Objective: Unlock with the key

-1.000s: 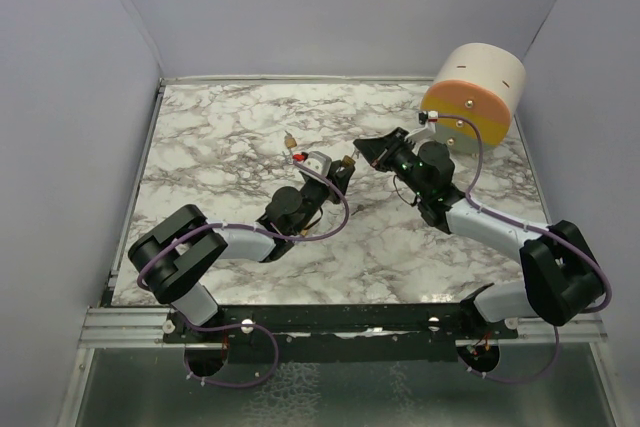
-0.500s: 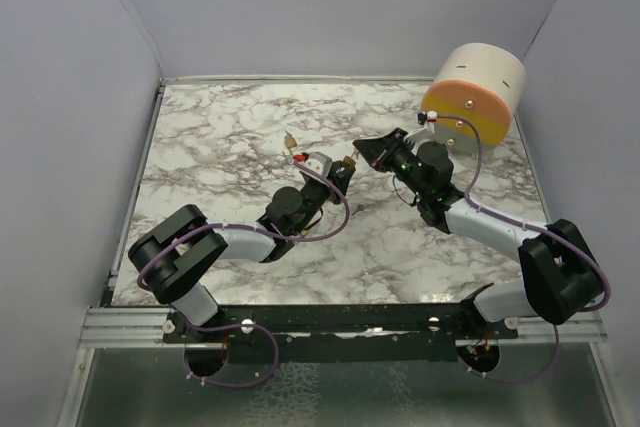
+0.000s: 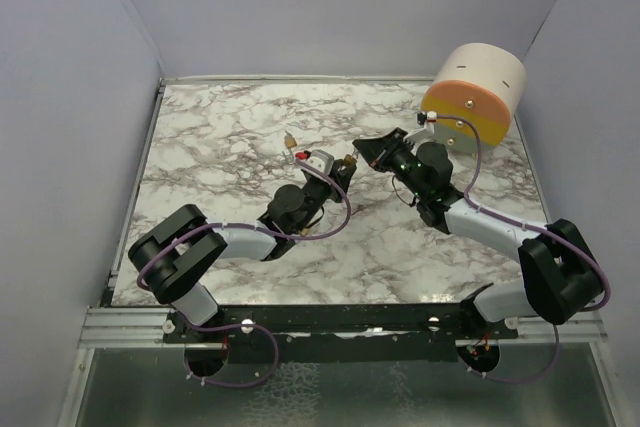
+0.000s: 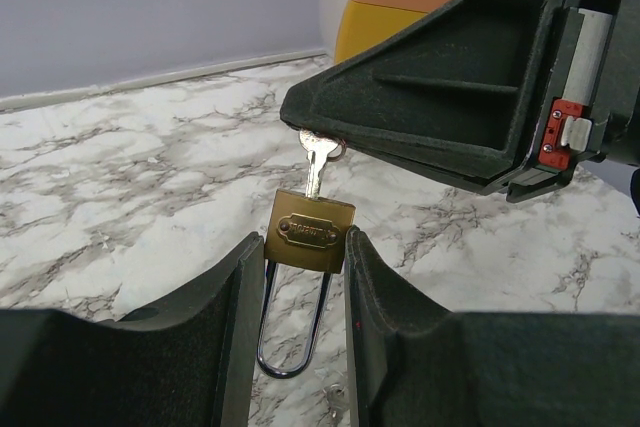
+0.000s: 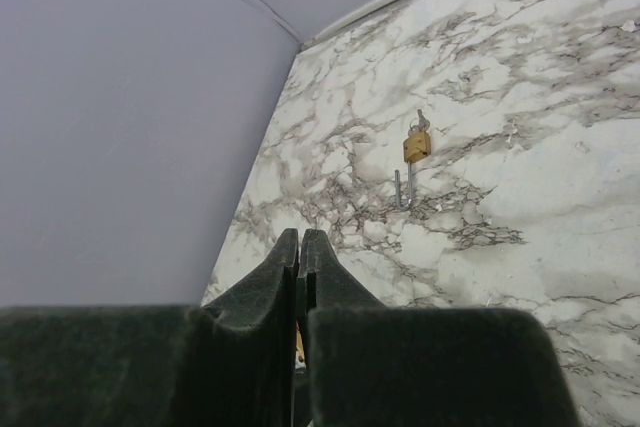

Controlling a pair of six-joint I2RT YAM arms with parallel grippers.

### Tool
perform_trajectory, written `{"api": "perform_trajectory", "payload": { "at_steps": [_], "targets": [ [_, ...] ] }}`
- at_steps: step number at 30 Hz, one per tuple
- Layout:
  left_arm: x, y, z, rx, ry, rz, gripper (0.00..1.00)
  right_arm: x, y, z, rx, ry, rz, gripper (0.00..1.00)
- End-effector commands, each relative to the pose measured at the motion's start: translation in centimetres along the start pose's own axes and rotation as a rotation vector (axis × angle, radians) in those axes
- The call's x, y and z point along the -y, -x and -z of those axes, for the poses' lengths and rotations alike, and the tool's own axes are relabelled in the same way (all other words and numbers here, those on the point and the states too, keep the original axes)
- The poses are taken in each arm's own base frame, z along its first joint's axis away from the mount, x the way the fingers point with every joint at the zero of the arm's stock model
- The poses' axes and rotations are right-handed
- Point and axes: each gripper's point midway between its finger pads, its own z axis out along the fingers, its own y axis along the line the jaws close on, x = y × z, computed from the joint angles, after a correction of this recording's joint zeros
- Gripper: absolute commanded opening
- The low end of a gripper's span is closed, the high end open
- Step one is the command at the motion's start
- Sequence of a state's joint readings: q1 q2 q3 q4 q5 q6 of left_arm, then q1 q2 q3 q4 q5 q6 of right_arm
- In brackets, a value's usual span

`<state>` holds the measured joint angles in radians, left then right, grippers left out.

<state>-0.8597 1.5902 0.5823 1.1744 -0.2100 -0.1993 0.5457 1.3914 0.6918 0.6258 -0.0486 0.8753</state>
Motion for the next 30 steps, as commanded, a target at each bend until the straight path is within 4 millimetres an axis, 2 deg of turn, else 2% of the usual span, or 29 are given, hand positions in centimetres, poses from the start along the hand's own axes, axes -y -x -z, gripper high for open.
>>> {"api": "perform_trajectory", "payload": {
  "at_steps": [1,17,22,30],
  "targets": [
    [1.0,2.4,-1.0,0.065,-0.023,0.019,0.00,-0.1,0.0,0.0,0.010,0.001,0.027,0.01],
    [-0.1,4.8,-1.3,0.114,0.055,0.030,0.00,0.6,-0.9,0.6,-0.020,-0.023,0.017,0.01],
    [0.2,5.6,-1.2,0.135,0.040,0.025,0.00,1.0,-1.2,0.7,-0.028,-0.037,0.013,0.01],
    [1.2,5.5,-1.4,0.128,-0.014,0.019,0.00,0.7,-1.4,0.4,-0.043,-0.020,0.028,0.01]
  ]
}}
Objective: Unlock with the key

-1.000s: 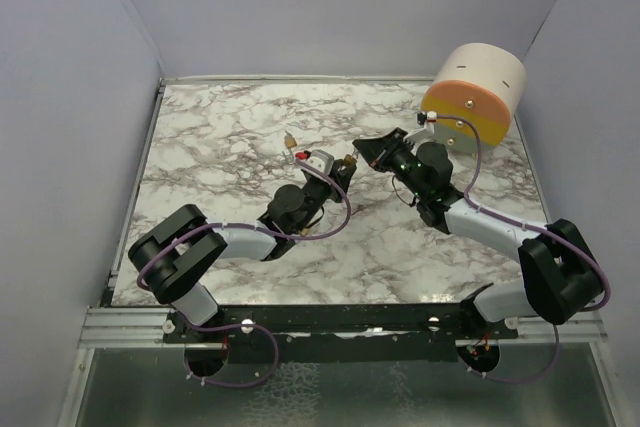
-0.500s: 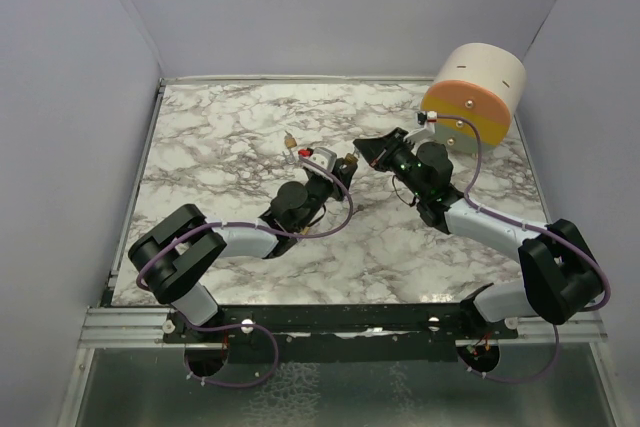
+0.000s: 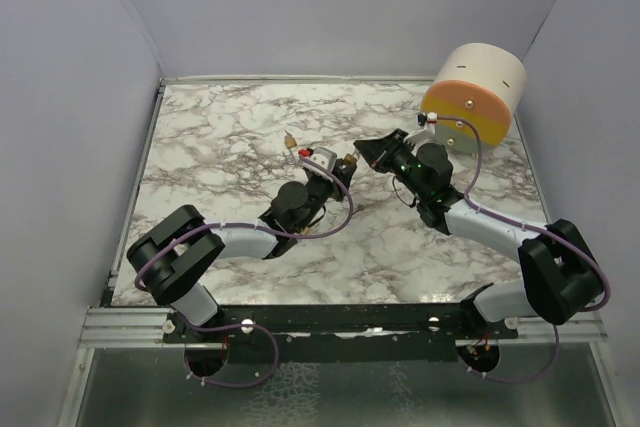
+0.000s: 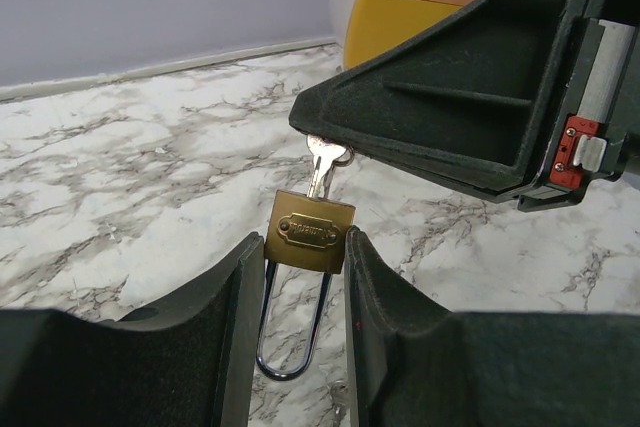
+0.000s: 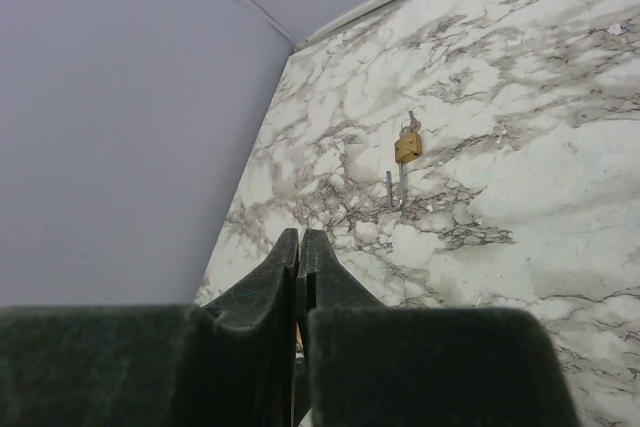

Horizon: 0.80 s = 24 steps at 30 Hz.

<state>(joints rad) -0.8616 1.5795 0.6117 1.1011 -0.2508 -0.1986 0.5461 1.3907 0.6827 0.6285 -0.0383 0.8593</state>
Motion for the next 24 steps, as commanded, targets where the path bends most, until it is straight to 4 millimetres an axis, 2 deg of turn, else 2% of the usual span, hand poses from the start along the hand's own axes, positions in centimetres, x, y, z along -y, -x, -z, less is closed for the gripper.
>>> {"api": "perform_trajectory", "payload": {
  "at_steps": [1,6,16,24],
  "targets": [
    [1.9,5.5,-0.9,0.151,-0.062,0.030,0.00,0.1,-1.2,0.3,-0.047,-0.006,0.014,0.01],
    [2.6,5.4,-1.1,0.141,-0.102,0.008,0.00,-0.1,-1.5,-0.1,-0.069,0.004,0.021,0.01],
    [2.0,6.6,-1.2,0.165,-0.060,-0.014,0.00,-0.1,-2.0,-0.2,-0.092,0.008,0.018,0.01],
    [1.9,6.9,-1.5,0.169,-0.052,-0.020,0.00,0.0,-2.4,-0.2,-0.111,0.011,0.025,0.01]
  ]
}}
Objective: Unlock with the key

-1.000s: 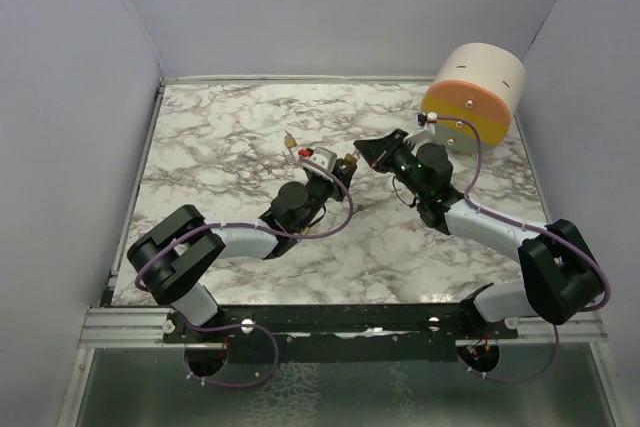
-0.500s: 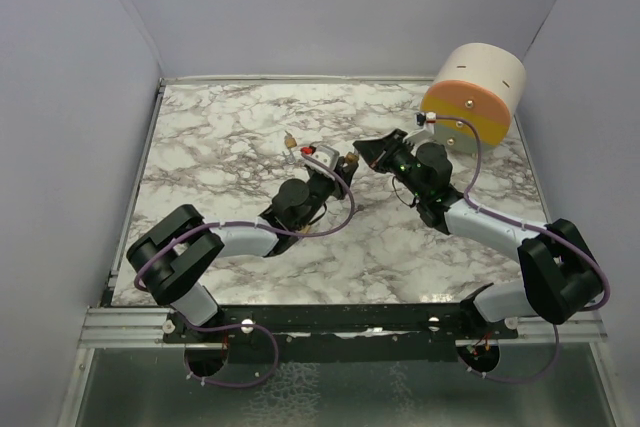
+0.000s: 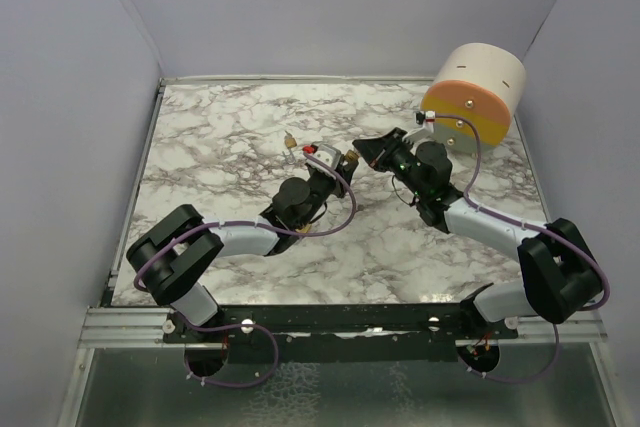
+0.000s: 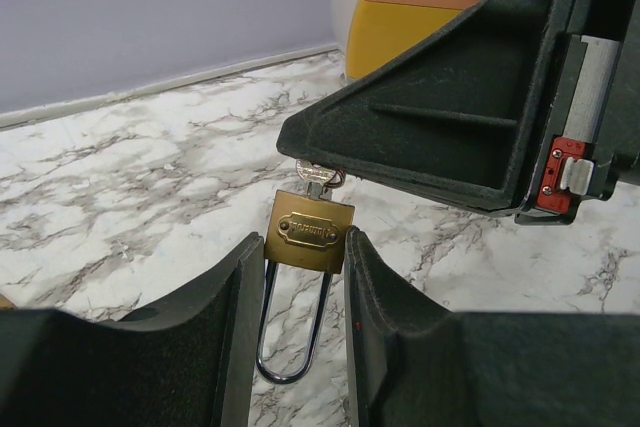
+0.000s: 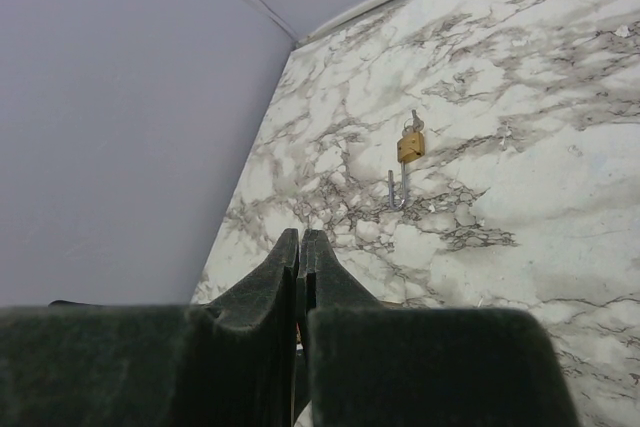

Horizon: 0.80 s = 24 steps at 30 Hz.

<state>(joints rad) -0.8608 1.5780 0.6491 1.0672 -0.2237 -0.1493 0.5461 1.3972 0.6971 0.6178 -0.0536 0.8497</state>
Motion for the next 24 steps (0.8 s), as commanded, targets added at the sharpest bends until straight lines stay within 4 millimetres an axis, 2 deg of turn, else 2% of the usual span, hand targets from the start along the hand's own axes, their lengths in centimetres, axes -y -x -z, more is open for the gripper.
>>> {"api": "perform_trajectory", "payload": {
  "at_steps": [1,12,20,24],
  "targets": [
    [1.0,6.3,-0.9,0.171,-0.020,0.025,0.00,0.3,-2.5,0.0,-0.105,0.004,0.015,0.01],
    [1.1,7.9,-1.5,0.183,-0.018,0.002,0.00,0.7,-4.4,0.1,-0.181,0.021,0.021,0.01],
    [0.8,7.8,-1.8,0.174,0.006,0.009,0.00,0.5,-4.7,0.3,-0.207,0.033,0.034,0.01],
    [0.1,7.1,-2.1,0.129,0.055,0.016,0.00,0.4,-5.0,0.2,-0.244,0.022,0.039,0.01]
  ]
}}
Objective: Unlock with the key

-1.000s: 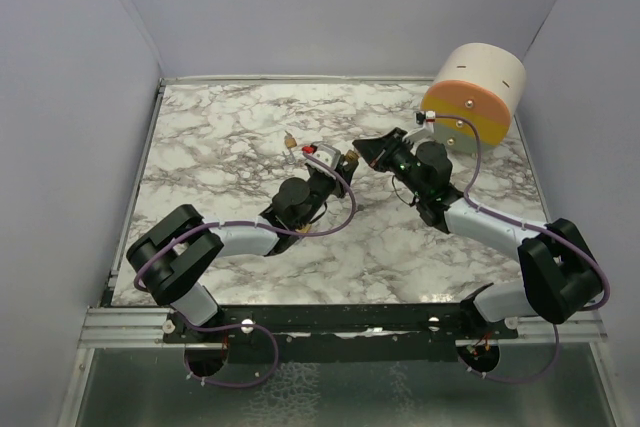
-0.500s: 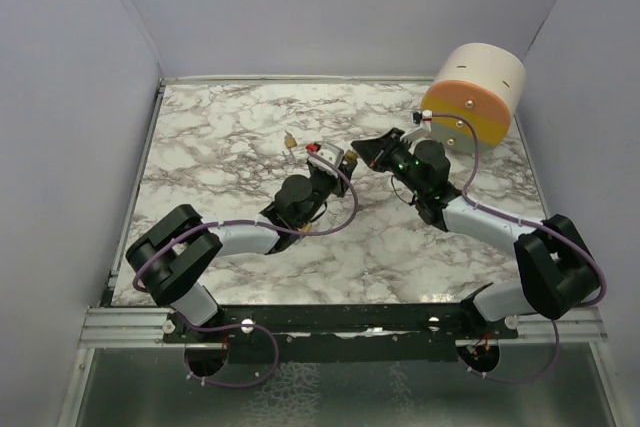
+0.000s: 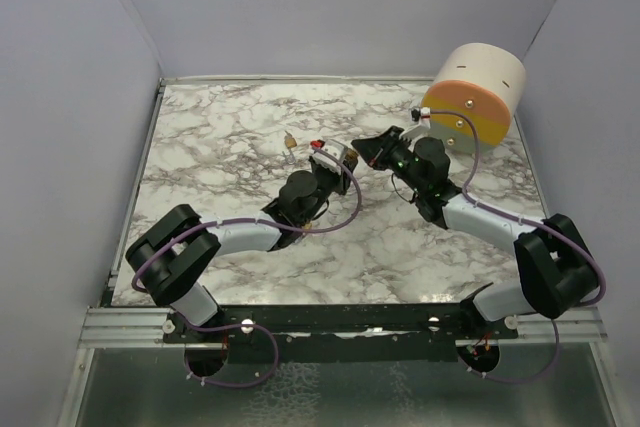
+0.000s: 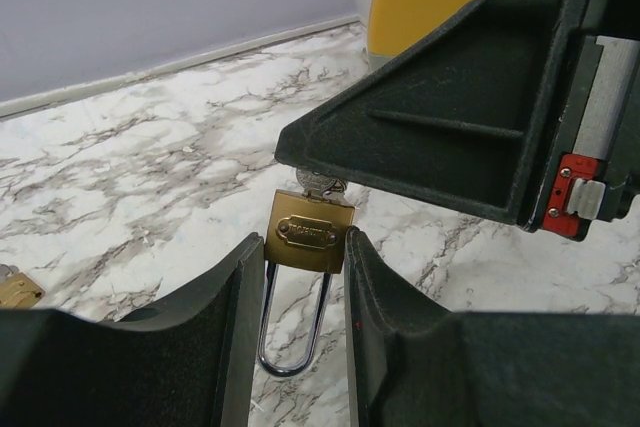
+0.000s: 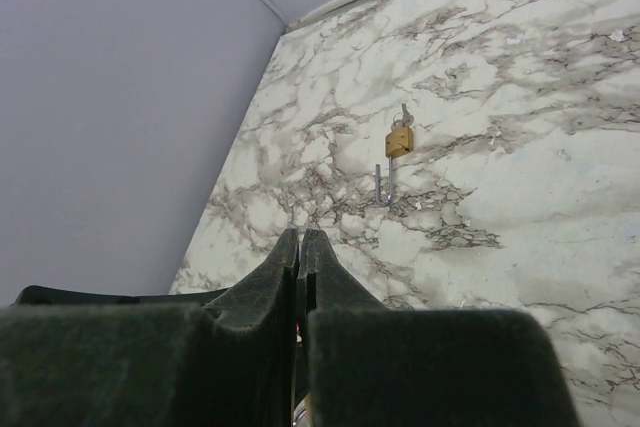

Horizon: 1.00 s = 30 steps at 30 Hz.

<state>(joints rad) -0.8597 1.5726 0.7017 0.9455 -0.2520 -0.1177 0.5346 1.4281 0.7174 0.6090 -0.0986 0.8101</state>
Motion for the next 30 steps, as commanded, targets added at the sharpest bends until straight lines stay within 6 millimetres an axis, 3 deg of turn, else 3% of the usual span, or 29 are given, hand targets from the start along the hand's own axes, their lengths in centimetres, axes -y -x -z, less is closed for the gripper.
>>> {"api": "perform_trajectory", "payload": {
  "at_steps": [1,13,30],
  "targets": [
    [0.2,7.4,-1.2,0.170,0.035,0.067,0.00,0.0,-4.7,0.5,-0.220,0.009,0.003,0.01],
    [-1.9,4.0,-2.2,-0.005,0.185,0.063,0.00,1.8,-5.8,0.0,-0.297,-0.121,-0.041,0.01],
    [-3.9,-0.8,-2.6,-0.191,0.378,0.014,0.00,2.6,-7.2,-1.6,-0.379,-0.183,-0.105,0.01]
  ]
}}
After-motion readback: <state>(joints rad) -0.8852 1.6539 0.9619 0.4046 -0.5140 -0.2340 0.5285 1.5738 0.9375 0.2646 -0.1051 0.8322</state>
